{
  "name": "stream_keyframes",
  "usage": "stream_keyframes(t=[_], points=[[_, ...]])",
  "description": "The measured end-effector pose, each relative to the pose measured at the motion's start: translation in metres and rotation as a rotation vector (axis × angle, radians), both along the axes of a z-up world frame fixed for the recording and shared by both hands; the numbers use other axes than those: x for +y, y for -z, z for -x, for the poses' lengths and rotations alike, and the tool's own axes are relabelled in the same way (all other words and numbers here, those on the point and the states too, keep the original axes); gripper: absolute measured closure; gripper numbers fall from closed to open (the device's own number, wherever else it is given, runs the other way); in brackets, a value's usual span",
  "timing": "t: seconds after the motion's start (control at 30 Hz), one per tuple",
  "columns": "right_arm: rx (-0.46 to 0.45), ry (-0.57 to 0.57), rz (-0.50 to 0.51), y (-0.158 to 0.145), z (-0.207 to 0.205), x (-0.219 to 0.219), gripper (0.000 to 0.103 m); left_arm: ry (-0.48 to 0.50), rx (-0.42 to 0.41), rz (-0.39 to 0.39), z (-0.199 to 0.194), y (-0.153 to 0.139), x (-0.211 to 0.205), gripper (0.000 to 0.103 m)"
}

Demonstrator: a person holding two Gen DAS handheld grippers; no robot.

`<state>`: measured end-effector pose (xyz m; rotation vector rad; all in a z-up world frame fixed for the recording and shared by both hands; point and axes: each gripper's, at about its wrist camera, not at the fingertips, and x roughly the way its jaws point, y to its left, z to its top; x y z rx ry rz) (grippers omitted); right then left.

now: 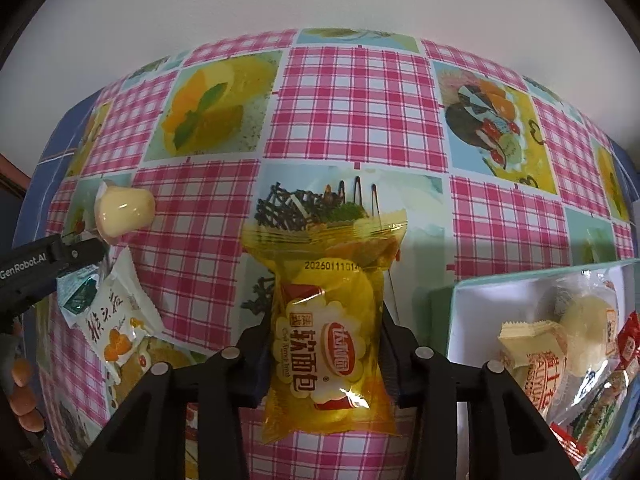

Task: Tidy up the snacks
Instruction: 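Grasp the green-white biscuit pack with left tool while right tool grasps yellow bread pack, then carry both packs over the white tray and open both tools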

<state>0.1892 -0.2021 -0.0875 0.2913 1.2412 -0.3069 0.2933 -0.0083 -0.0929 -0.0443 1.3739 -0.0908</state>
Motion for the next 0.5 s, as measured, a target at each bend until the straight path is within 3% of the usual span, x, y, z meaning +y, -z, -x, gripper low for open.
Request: stream_keyframes(t=[0.23,0.5], points=[[-0.017,0.010,-0.029,-0.001,0.021,0.008,0.060,-0.039,-0.004,0.000,0.014,0.001,0.016,0.040],[-0.082,0.031,-0.028,-0.028,0.050,0.017,0.060,-0.118,-0.032,0.074,0.044,-0.013,0.039,0.040]])
